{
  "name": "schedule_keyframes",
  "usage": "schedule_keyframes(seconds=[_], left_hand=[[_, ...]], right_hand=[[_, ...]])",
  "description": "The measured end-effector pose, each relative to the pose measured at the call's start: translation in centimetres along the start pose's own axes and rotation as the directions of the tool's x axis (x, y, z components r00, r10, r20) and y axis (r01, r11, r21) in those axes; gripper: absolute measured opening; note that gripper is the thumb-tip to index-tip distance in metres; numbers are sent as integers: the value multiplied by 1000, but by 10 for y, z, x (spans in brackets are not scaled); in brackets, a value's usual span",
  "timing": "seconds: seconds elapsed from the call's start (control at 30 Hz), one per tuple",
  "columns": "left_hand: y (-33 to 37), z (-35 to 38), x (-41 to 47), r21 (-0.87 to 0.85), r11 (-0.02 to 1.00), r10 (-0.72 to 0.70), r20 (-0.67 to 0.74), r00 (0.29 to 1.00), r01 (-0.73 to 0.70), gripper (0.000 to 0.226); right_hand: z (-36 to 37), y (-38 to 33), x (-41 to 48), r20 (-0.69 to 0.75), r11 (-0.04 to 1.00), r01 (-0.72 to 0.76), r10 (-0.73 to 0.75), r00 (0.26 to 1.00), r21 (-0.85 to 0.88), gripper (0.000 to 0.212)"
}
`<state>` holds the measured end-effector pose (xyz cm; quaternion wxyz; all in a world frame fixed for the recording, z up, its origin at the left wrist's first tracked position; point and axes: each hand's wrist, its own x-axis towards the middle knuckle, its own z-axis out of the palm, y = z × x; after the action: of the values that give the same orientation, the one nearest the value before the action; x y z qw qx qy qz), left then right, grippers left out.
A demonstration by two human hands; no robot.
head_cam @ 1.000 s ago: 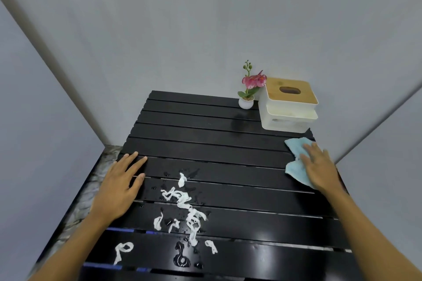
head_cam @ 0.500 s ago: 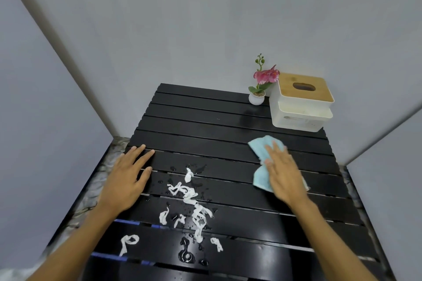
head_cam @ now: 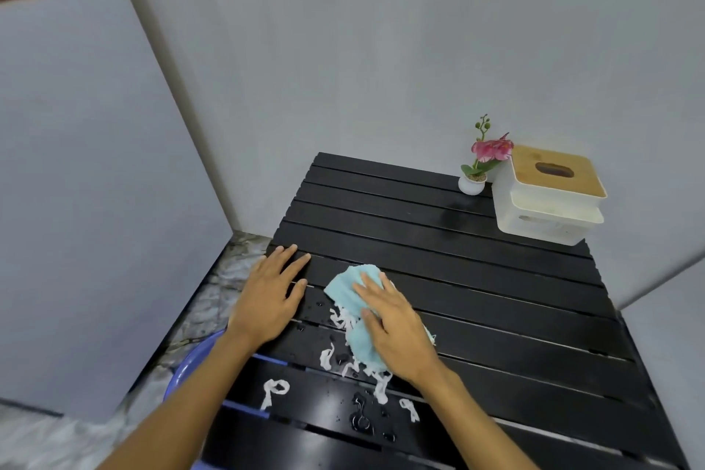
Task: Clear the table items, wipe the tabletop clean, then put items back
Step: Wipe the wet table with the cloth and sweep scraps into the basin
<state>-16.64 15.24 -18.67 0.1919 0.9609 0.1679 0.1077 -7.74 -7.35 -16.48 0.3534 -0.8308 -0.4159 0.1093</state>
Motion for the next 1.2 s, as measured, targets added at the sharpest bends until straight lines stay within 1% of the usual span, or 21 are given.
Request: schedule_keyframes(seconds=[0.03, 0.13, 0.2, 0.3, 0.37, 0.47, 0.53, 0.63, 0.7, 0.77, 0.83, 0.9, 0.93, 0.97, 1.0, 1.03, 1.07, 1.1, 1.13, 1.2], left_hand=[[0, 0, 0, -2, 1000, 3, 0, 1000, -3, 56], [0, -1, -1, -10, 1000, 3, -7, 1000, -3, 56], [0, -1, -1, -7, 1000, 5, -5, 1000, -5, 56], [-2, 0, -1, 1, 1000, 9, 0, 1000, -9, 56], [-1, 0, -1, 3, 1000, 8, -3, 1000, -8, 57], [-1, -1, -1, 8, 1000, 10, -4, 1000, -10, 57], [-1, -1, -2, 5, 1000, 10, -8, 1000, -10, 56], [-2, -1, -1, 3, 1000, 16, -8, 1000, -16, 56], [-3, 0, -1, 2, 1000, 18, -10, 1000, -18, 56], [-3, 0, -1, -2, 1000, 18, -14, 1000, -18, 57], [-1, 0, -2, -11, 1000, 16, -18, 1000, -16, 57], [-1, 0, -2, -18, 1000, 14, -23, 1000, -15, 58], [0, 0, -2, -17, 1000, 17, -24, 1000, -17, 58], [0, 0, -1, -14, 1000, 19, -24, 1000, -19, 58], [0, 0, -2, -10, 1000, 20, -26, 999, -20, 58], [0, -1, -1, -9, 1000, 20, -28, 999, -20, 57], [0, -1, -1, -9, 1000, 21, -29, 999, -21, 57], [0, -1, -1, -9, 1000, 19, -28, 999, -19, 57], [0, -1, -1, -10, 1000, 17, -28, 999, -18, 57], [0, 0, -1, -11, 1000, 16, -28, 999, -17, 57]], right_hand=[[-1, -1, -2, -9, 1000, -12, 13, 1000, 26, 41], [-4, -5, -4, -111, 992, -42, 55, 992, 121, 40], [-9, -12, -4, -159, 974, -89, 124, 979, 210, 43], [-21, -18, -4, -177, 895, -164, 256, 950, 415, 49], [-33, -20, -7, -175, 856, -186, 303, 937, 483, 53], [-57, -31, -13, -178, 791, -191, 352, 919, 581, 49], [-79, -46, -21, -165, 722, -168, 367, 916, 671, 48], [-121, -70, -40, -170, 605, -73, 334, 927, 793, 42], [-154, -86, -55, -200, 541, 13, 288, 937, 841, 34], [-185, -100, -69, -262, 515, 104, 244, 934, 851, 37], [-212, -103, -80, -326, 544, 149, 246, 913, 826, 39], [-231, -90, -89, -364, 627, 118, 280, 888, 770, 40], [-236, -75, -93, -366, 704, 44, 313, 876, 708, 38], [-237, -57, -97, -363, 808, -74, 342, 867, 584, 34], [-233, -39, -100, -347, 895, -220, 364, 865, 389, 33], [-225, -21, -103, -317, 923, -334, 380, 869, 192, 33], [-213, -4, -107, -291, 914, -405, 395, 871, 28, 30], [-197, 10, -111, -262, 892, -445, 412, 873, -77, 26], [-181, 24, -116, -228, 860, -489, 451, 863, -149, 31], [-151, 49, -125, -205, 804, -546, 508, 837, -235, 59]])
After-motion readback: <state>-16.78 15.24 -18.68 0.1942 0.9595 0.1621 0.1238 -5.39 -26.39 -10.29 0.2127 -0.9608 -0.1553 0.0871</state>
